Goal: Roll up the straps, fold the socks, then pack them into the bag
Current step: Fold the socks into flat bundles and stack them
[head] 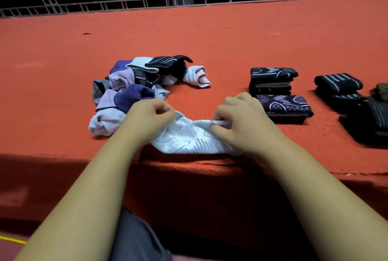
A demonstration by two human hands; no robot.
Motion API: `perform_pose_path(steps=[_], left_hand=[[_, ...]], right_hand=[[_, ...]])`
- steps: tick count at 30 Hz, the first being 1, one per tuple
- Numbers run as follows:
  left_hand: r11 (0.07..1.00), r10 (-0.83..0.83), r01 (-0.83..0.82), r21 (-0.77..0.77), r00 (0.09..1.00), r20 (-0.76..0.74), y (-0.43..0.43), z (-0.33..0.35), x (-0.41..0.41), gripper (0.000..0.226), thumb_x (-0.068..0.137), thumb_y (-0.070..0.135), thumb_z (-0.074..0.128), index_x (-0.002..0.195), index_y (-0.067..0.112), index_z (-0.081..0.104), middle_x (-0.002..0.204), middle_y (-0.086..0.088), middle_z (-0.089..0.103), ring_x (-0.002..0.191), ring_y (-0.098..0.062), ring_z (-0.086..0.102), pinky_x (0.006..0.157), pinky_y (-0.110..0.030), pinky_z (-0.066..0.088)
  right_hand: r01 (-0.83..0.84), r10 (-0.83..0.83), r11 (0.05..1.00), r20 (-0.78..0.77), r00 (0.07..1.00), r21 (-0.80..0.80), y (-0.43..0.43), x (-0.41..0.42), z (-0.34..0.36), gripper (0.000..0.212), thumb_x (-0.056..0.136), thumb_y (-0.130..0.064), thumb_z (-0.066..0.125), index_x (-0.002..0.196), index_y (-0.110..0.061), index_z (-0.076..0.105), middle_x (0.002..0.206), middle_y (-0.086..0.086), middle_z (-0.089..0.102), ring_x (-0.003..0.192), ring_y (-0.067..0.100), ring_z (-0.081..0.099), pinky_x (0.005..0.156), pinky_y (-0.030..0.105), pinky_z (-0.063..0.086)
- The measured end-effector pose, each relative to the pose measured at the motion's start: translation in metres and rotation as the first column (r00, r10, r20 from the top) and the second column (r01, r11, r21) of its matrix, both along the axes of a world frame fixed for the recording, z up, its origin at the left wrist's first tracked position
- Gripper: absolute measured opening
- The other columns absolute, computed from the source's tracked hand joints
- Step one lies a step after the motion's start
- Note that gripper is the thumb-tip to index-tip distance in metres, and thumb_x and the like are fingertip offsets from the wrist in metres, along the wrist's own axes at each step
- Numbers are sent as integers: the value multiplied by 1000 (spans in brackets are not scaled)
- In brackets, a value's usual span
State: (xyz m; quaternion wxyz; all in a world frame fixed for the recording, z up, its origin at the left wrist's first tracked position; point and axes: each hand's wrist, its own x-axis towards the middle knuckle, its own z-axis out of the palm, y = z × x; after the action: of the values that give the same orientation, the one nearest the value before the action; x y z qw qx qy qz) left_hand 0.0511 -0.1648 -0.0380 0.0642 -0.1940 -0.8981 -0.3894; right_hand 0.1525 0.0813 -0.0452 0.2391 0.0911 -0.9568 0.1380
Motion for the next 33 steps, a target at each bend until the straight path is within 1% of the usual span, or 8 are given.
perform_pose_path(steps=[5,10,13,16,19,22,27,33], left_hand=[[901,104,-123,416,992,68,12,-3,-22,22,93,24,59,83,17,77,76,15,72,76,-7,62,78,-35,53],[515,-223,-95,852,945,240,40,3,-19,21,96,10,61,93,12,82,98,-10,77,93,-20,70,87,-33,55],[754,-207,-100,649,901,380,48,-6,-15,16,97,17,65,94,13,79,87,-4,76,85,-20,71,76,-31,59],[927,-40,-115,358,916,399,43,-8,-17,35,92,42,71,94,7,76,83,-10,74,83,-20,67,82,-40,57],[966,-27,-40,255,967,253,36,0,-9,61,81,73,72,89,12,73,75,-4,72,71,-15,62,73,-38,52],[994,-29,13,110,988,150,26,6,1,39,82,66,79,85,27,76,80,2,75,71,-8,62,71,-35,50],[982,-171,180,-62,978,119,8,15,5,19,83,48,86,92,32,80,83,0,75,74,-6,61,76,-39,52],[964,-204,213,-162,976,71,-4,14,8,20,82,38,87,85,24,73,80,5,71,71,-5,59,73,-35,51]], right_hand=[[32,-44,998,-255,966,-48,8,23,18,15,77,-27,65,74,-27,50,81,-9,46,83,24,41,75,39,32],[-13,24,996,-126,992,85,13,45,16,23,77,-39,63,72,-33,41,80,-11,45,85,21,40,74,41,36],[-10,-15,985,143,990,174,19,50,2,37,84,-68,56,70,-35,55,81,-16,53,85,11,45,79,40,39],[-44,55,998,211,976,-55,25,49,-8,51,94,-75,50,68,-32,61,78,-15,57,79,5,53,78,40,48],[43,-13,982,159,987,-186,28,39,-12,38,98,-61,54,81,-30,68,86,-13,60,83,3,58,81,40,52],[128,-102,977,153,983,-172,24,25,-12,21,95,-53,58,95,-35,69,96,-14,60,93,9,60,86,43,53],[143,-213,966,350,912,214,6,5,-10,46,97,-56,54,140,-40,59,134,-11,60,121,27,50,106,44,40],[79,-176,970,442,880,229,-8,2,6,33,97,-40,54,128,-36,64,123,-10,64,117,26,50,102,47,37]])
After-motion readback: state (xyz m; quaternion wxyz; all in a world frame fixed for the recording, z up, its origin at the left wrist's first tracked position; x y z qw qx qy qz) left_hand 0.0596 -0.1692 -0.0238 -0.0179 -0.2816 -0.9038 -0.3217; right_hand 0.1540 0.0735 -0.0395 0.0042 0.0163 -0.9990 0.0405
